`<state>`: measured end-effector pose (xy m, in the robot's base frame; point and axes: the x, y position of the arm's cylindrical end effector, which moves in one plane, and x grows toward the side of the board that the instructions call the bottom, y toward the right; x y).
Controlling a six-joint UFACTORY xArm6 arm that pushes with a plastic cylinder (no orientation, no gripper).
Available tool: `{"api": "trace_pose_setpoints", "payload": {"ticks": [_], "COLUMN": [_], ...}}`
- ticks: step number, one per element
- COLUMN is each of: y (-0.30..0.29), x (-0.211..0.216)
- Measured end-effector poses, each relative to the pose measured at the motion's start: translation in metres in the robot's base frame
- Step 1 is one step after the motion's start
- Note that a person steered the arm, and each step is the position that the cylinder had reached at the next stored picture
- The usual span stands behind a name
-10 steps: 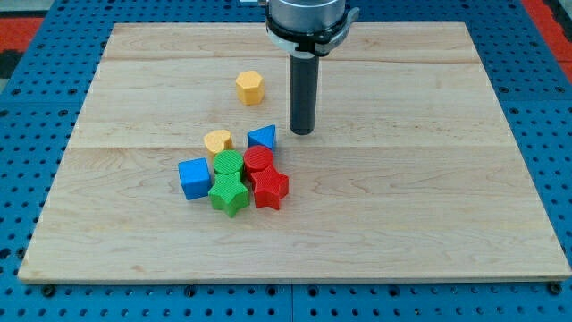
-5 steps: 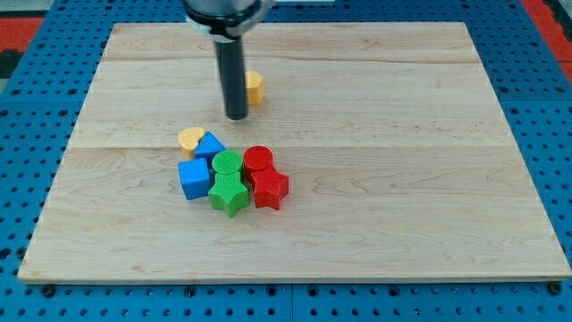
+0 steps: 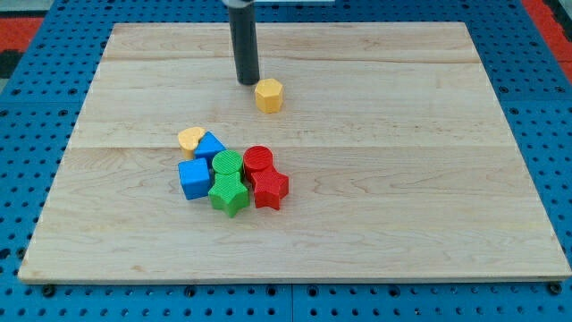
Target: Push the blue triangle and yellow hexagon into the group of blocks
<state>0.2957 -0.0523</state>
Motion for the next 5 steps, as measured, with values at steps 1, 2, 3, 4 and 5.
{"api": "trace_pose_setpoints", "payload": {"ticks": [1,2,3,4,5], "y": [0.018,0.019,0.014,0.037,0.037], "x": [0.016,0.072,0.092,0.068,0.097]}}
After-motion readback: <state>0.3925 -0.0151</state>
